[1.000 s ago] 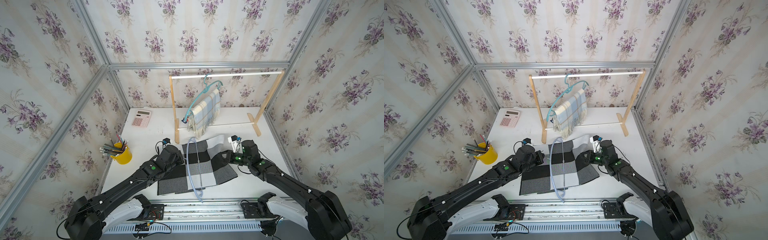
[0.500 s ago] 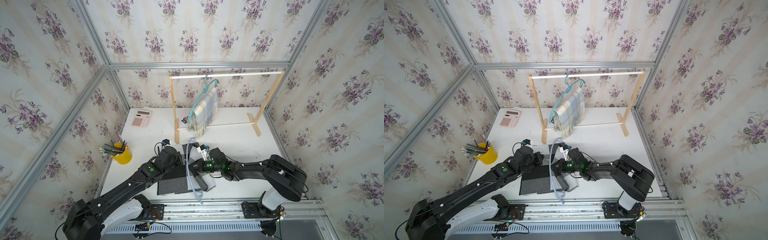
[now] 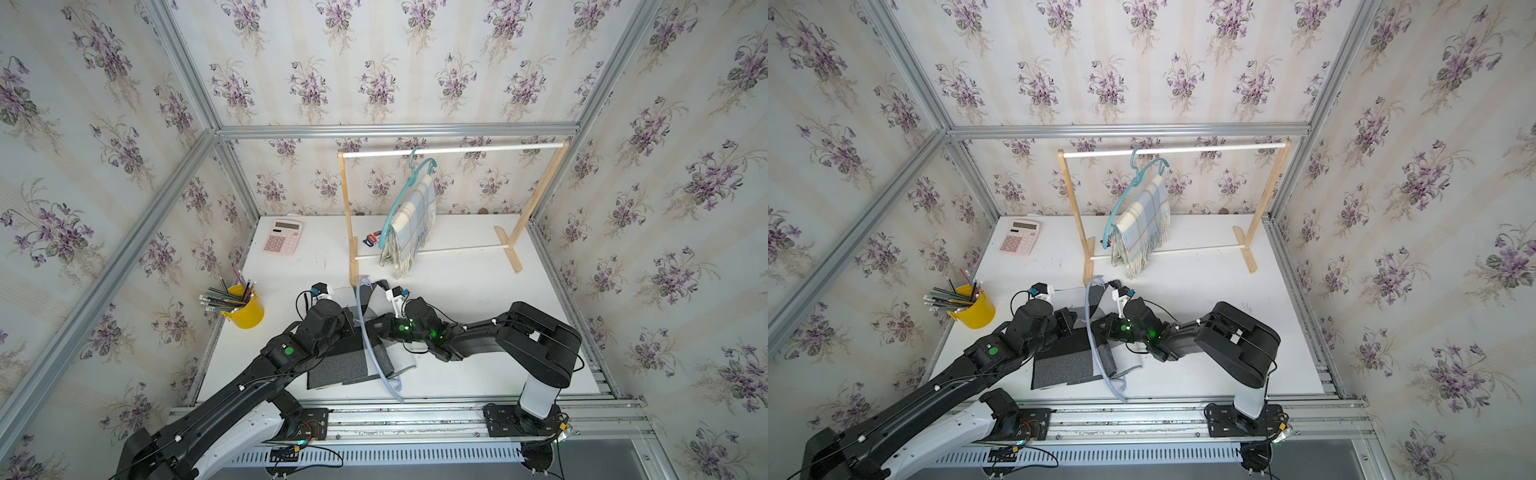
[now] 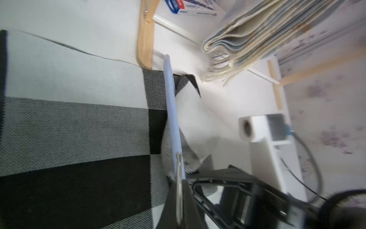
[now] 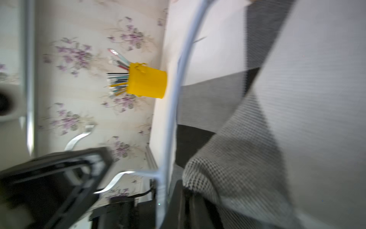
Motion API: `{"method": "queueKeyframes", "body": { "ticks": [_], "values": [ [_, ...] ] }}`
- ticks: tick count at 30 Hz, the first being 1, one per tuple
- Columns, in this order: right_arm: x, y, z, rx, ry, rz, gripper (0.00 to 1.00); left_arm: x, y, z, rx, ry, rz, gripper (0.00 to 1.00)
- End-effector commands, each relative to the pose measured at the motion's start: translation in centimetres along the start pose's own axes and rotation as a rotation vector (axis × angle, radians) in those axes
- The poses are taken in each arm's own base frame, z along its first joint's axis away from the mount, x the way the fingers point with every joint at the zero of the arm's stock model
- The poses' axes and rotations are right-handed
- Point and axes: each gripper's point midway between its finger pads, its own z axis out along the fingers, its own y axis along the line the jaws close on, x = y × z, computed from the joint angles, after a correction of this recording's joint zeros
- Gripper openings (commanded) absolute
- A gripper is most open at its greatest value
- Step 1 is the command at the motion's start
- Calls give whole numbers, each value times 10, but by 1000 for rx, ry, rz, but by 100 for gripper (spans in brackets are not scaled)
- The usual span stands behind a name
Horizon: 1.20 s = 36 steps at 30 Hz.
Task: Hang the scarf on the hanger
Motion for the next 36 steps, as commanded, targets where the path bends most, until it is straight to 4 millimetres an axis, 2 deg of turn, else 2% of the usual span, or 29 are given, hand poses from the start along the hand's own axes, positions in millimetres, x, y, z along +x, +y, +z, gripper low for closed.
{"method": "queueKeyframes", "body": {
  "ticks": [1,4,5,9,11,13,15,17,18,19,21,24,28,34,36],
  "values": [
    [-8,-11,1,28,-18,-7,0,12,-12,-3,107,72,-14,0],
    [-8,-7,9,16,2,-15,0,9,-13,-5,161,71,-34,0],
    [-4,0,14,-17,28,-22,0,9,-11,-5,164,70,-45,0],
    [22,49,34,-176,148,-58,0,11,-8,0,169,92,-69,0],
    [36,61,45,-189,192,-78,0,12,-8,3,170,97,-72,0],
    [47,59,53,-185,230,-70,0,11,-7,4,169,94,-74,0],
    [50,47,53,-147,238,-57,2,11,-6,5,157,92,-73,0],
    [45,35,43,-115,212,-57,37,10,-1,4,132,87,-69,0],
    [41,32,36,-106,195,-55,50,10,1,4,120,84,-68,0],
    [37,29,28,-96,175,-53,59,11,4,4,105,84,-67,0],
    [28,26,14,-80,144,-61,69,12,11,4,75,86,-70,0],
    [18,26,-5,-68,108,-79,81,14,15,6,51,94,-68,0],
    [11,26,-22,-52,84,-97,87,17,19,9,32,106,-66,0],
    [4,16,-49,-20,28,-101,88,13,19,8,21,99,-51,0],
    [-8,10,-61,-2,-36,-86,88,12,17,8,23,98,-40,0]
  ]
}}
